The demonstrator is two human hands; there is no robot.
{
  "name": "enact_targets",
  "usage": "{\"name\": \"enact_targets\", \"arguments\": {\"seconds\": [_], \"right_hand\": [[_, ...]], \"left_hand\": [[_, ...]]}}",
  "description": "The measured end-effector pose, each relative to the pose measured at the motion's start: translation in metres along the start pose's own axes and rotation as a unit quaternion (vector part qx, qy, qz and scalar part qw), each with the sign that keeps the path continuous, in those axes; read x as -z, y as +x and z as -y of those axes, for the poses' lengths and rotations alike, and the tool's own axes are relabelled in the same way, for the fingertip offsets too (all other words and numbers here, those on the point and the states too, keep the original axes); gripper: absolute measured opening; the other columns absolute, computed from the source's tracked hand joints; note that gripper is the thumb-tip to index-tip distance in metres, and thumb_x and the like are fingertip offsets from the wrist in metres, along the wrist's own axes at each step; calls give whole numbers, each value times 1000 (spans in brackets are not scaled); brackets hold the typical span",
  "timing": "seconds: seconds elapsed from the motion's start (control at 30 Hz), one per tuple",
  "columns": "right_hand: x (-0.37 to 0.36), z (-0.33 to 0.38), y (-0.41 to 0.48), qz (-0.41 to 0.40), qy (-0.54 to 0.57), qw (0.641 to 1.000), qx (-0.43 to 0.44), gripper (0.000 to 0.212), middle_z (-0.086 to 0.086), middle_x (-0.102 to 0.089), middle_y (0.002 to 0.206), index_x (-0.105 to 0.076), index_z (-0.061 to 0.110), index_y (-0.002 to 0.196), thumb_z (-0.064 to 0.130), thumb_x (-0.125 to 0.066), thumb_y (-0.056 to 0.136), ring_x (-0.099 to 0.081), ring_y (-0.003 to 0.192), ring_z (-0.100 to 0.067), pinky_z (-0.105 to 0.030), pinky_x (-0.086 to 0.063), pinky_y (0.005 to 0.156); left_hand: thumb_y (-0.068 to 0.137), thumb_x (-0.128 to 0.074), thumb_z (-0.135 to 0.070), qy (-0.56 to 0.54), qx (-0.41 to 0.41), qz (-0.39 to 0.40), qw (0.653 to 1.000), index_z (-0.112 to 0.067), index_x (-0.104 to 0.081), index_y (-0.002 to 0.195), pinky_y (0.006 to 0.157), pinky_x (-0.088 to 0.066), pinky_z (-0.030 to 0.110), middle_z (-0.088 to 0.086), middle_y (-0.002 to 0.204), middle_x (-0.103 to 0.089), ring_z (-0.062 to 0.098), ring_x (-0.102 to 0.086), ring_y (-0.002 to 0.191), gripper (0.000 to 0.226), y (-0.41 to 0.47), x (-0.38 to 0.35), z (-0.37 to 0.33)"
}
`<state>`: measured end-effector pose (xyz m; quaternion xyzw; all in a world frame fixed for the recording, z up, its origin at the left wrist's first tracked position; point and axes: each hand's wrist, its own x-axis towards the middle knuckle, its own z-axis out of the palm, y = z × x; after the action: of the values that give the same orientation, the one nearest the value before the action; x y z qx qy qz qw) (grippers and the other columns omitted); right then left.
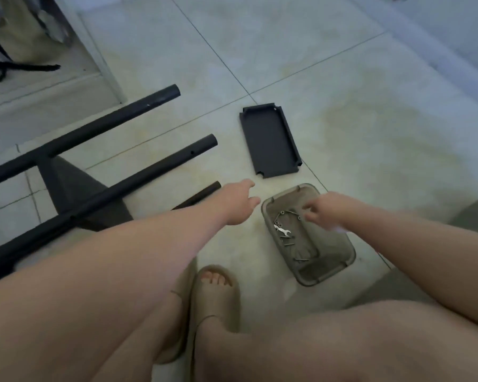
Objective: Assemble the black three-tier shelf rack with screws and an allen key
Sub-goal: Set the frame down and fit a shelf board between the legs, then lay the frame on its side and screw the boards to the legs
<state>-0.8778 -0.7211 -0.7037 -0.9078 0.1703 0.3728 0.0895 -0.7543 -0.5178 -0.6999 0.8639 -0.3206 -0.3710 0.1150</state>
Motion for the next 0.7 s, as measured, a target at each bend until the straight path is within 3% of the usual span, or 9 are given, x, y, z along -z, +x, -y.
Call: {"name": "enact_targets", "arguments": {"seconds": [0.17,0.27,0.37,0.43,0.57,0.7], "right_hand": [[-51,-3,39,35,42,999,5,45,-13,-59,141,-52,23,147,40,-48,105,-56,128,-33,-38,-45,103],[-79,-7,56,29,71,997,2,45,-13,-62,137,-49,26,147,40,-49,105,-59,122,-35,-40,-48,99],[-101,-11,72,2,96,995,-9,48,-14,-64,133,-44,26,149,32,-53,102,-62,118,-35,-42,-51,96],[-107,-13,83,-13,108,994,-24,51,-15,-65,129,-41,29,150,29,-54,100,-64,112,-36,-45,-54,92],[-109,-15,103,-57,115,991,-33,54,-14,-66,127,-39,36,151,25,-53,100,-65,109,-37,-45,-55,86],[-100,-9,125,-77,100,992,1,51,-9,-67,130,-44,40,148,24,-52,101,-63,114,-35,-43,-54,87]], "left_hand": [[103,-48,-38,-69,-20,18,997,-15,-41,150,110,-35,31,9,148,-50,26,-45,137,53,63,-40,-8],[101,-55,-35,-141,-21,0,990,-17,-58,138,94,-35,20,4,134,-62,21,-54,125,41,86,-60,-10],[98,-60,-32,-186,-4,-16,982,-18,-71,119,83,-36,20,2,107,-69,21,-61,106,27,94,-76,-6],[97,-60,-30,-223,16,-19,975,-20,-70,108,78,-40,25,-1,91,-64,24,-62,96,18,94,-81,-2],[97,-59,-21,-303,76,34,949,-15,-58,98,80,-59,41,14,95,-68,34,-70,87,7,80,-82,4],[99,-57,-13,-352,97,112,924,-15,-48,88,61,-55,30,14,88,-71,22,-72,71,14,64,-79,17]]}}
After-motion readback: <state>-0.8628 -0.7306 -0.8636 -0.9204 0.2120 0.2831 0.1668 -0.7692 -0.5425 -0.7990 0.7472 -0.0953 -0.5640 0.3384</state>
